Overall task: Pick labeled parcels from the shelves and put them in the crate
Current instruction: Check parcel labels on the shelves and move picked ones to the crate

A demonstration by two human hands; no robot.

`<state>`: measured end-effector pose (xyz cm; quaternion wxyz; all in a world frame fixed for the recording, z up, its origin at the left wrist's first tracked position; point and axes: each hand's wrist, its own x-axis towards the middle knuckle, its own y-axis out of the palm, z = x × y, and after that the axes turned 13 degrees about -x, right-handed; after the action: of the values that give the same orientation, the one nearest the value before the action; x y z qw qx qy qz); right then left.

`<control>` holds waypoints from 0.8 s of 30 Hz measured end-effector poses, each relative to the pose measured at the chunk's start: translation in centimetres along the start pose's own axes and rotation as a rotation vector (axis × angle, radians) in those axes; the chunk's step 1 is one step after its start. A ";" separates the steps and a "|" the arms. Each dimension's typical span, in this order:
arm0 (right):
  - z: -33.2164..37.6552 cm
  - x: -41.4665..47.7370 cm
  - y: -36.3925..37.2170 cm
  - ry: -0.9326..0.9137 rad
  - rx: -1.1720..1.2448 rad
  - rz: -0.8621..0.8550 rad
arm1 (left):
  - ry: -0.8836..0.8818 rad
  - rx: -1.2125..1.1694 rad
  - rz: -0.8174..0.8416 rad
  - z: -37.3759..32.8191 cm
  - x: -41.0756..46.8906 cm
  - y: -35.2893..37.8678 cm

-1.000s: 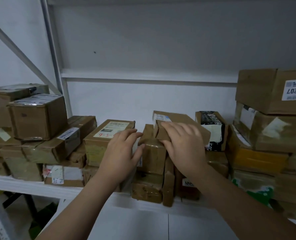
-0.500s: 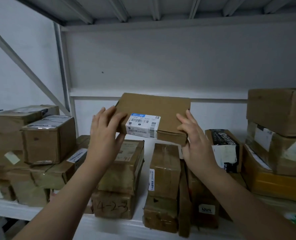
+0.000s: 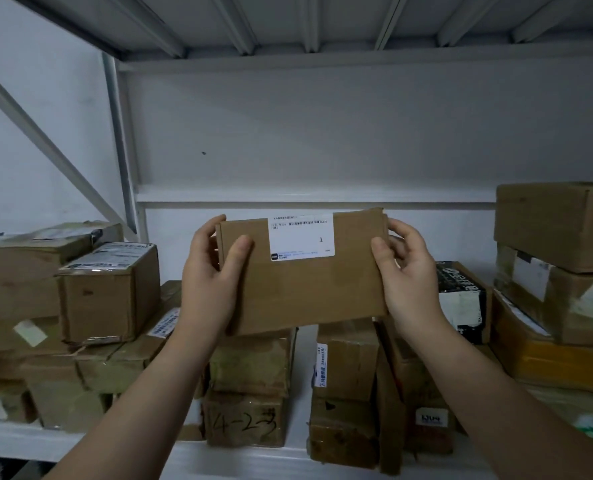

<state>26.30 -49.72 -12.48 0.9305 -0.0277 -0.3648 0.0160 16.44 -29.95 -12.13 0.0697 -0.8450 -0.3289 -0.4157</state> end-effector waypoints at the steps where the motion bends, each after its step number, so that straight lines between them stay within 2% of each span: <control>1: 0.1 0.0 0.1 0.013 0.004 -0.005 | -0.006 -0.003 -0.004 0.1 0.0 0.0; 9: 0.7 -0.3 1.2 0.081 0.023 0.019 | -0.007 -0.068 0.011 -0.3 -0.2 -1.1; 12: 1.3 0.4 2.6 0.129 -0.012 0.048 | 0.074 -0.073 0.081 -1.7 0.3 -2.1; 15: 2.5 0.7 4.6 0.227 0.102 0.177 | 0.291 0.132 0.179 -3.2 0.7 -3.5; 17: 3.4 0.2 6.2 0.232 0.142 0.283 | 0.447 0.373 0.271 -3.2 0.8 -4.6; 20: 4.1 -1.2 8.9 0.140 0.008 0.424 | 0.503 0.741 0.342 -2.4 0.2 -5.7; 24: 3.2 -3.3 11.3 0.108 -0.168 0.506 | 0.646 0.935 0.421 -0.3 -1.8 -6.2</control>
<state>21.59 -38.50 -13.07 0.9095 -0.1959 -0.2962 0.2161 11.64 -26.20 -14.27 0.6106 -0.6030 -0.2648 -0.4399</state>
